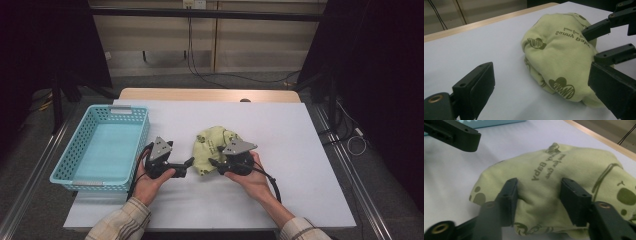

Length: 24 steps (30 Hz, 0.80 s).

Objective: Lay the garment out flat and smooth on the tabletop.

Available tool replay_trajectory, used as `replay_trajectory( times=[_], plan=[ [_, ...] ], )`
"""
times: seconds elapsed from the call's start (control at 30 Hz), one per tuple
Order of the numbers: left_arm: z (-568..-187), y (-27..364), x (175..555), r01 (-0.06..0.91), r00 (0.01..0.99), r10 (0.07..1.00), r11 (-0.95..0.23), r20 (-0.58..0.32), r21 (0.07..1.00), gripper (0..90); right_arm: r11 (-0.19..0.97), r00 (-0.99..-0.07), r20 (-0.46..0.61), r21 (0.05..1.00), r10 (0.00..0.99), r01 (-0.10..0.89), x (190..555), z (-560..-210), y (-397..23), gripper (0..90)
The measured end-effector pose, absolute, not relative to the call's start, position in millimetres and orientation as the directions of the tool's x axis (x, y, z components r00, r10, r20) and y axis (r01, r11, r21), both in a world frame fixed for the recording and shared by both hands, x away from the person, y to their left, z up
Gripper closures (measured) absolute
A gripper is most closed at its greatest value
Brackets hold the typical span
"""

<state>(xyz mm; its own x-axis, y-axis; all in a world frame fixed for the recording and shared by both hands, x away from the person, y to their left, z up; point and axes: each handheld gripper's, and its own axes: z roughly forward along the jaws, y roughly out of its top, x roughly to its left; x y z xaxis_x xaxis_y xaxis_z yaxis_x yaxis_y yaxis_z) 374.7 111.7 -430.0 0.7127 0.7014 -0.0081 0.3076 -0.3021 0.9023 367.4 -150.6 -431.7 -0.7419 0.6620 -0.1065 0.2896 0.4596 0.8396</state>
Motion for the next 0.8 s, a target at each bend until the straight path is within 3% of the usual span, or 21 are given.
replay_trajectory(
  times=[0.1,0.2,0.27,0.57,0.8],
  plan=[
    [-432,109,375,0.305,0.719,0.695,-0.311,-0.004,0.9,7.5,0.473,-0.747,-0.095,0.824,0.658,0.311,371,-438,-153,62.5],
    [-432,105,373,0.302,0.722,0.692,-0.319,0.003,0.898,9.4,0.485,-0.749,-0.1,0.815,0.655,0.316,370,-444,-154,81.9],
    [-431,104,371,0.294,0.729,0.684,-0.337,0.018,0.895,9.8,0.481,-0.739,-0.11,0.82,0.665,0.311,368,-442,-153,86.2],
    [-424,100,364,0.324,0.742,0.669,-0.298,-0.046,0.898,25.9,0.381,-0.71,-0.082,0.883,0.7,0.273,363,-418,-165,87.6],
    [-417,94,358,0.31,0.775,0.63,-0.313,-0.048,0.898,25.6,0.34,-0.704,-0.083,0.911,0.706,0.233,366,-397,-171,87.8]
  ],
)
